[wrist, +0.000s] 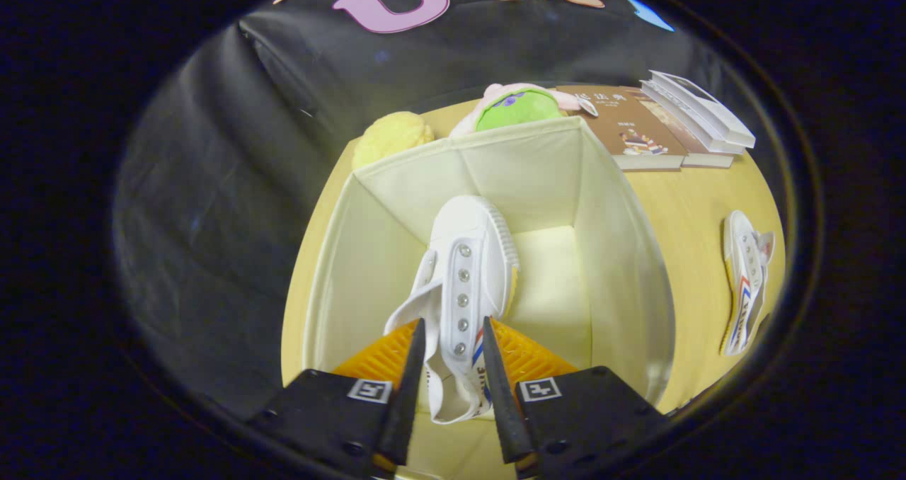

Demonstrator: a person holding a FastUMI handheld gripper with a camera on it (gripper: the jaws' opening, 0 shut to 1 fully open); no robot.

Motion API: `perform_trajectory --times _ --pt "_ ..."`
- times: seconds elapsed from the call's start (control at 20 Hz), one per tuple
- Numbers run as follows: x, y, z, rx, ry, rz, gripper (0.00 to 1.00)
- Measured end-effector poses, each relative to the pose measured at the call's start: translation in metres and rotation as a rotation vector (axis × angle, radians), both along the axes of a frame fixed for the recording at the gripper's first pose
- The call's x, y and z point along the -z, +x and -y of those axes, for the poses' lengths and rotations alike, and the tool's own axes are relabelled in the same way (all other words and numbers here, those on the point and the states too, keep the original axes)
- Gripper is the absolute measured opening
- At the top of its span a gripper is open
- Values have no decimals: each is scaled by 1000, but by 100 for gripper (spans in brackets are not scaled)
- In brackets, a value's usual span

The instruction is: Open the storage box then place both shoes into the box .Put the left shoe in first, then the right shoe, with the right side of both shoes facing outward in a uniform manner.

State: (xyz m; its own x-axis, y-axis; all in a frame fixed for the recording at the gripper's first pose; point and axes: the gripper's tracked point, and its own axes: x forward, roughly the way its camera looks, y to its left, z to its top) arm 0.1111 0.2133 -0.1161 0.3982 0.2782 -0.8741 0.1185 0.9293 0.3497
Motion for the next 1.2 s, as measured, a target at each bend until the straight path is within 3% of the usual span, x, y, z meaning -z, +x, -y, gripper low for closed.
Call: perform_trajectory --times 0.1,0.4,0.6,0.9,1.05,1.2 --pt "-16 0 11 8 -5 42 69" --pt "-92 14 62 83 -27 344 100" --pt "-129 6 124 157 -118 490 99" --pt "-124 -24 238 292 -323 434 100" --pt "-96 -49 301 338 -480 322 100" --pt "-65 -70 337 387 -531 219 100"
